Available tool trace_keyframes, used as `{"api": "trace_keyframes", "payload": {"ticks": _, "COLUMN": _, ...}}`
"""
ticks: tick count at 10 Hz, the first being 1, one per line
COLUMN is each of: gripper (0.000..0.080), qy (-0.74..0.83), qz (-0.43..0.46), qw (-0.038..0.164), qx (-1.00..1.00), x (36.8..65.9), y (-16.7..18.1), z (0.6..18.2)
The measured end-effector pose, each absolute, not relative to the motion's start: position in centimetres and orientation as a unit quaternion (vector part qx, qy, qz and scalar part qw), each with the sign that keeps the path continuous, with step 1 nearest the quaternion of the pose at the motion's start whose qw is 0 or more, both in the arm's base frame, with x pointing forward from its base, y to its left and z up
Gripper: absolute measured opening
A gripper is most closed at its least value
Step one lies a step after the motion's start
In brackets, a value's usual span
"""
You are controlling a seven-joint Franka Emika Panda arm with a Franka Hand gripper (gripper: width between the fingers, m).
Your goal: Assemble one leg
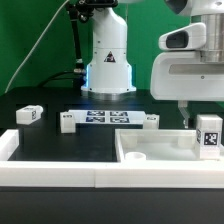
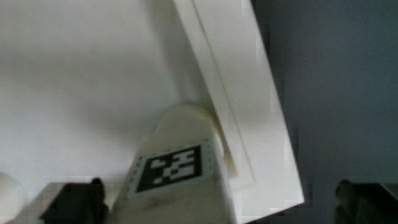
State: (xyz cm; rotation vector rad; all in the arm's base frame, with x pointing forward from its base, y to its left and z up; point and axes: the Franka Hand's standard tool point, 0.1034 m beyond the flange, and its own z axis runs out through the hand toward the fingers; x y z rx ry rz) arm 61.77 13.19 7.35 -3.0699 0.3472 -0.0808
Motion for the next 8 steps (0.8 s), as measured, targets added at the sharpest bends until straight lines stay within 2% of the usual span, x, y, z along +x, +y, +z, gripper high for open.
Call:
{"api": "trace_keyframes", "payload": {"ticks": 4, "gripper": 0.0649, "qy": -0.041, "qz": -0.026, "qw": 0.019, "qx": -0.999, "x": 61.90, "y": 12.12, "z": 7.37}}
{"api": "trace_keyframes", "payload": {"ticks": 7, "gripper": 0.0621, "qy": -0.039, "qz": -0.026, "qw": 0.019, "qx": -0.999, "x": 61.90, "y": 12.19, "z": 7.37}}
{"api": "trace_keyframes", "payload": {"ticks": 8, "gripper": 0.0451, "qy": -0.039, "qz": -0.026, "qw": 0.019, "qx": -0.999, "x": 61.90, "y": 12.18, "z": 7.37}}
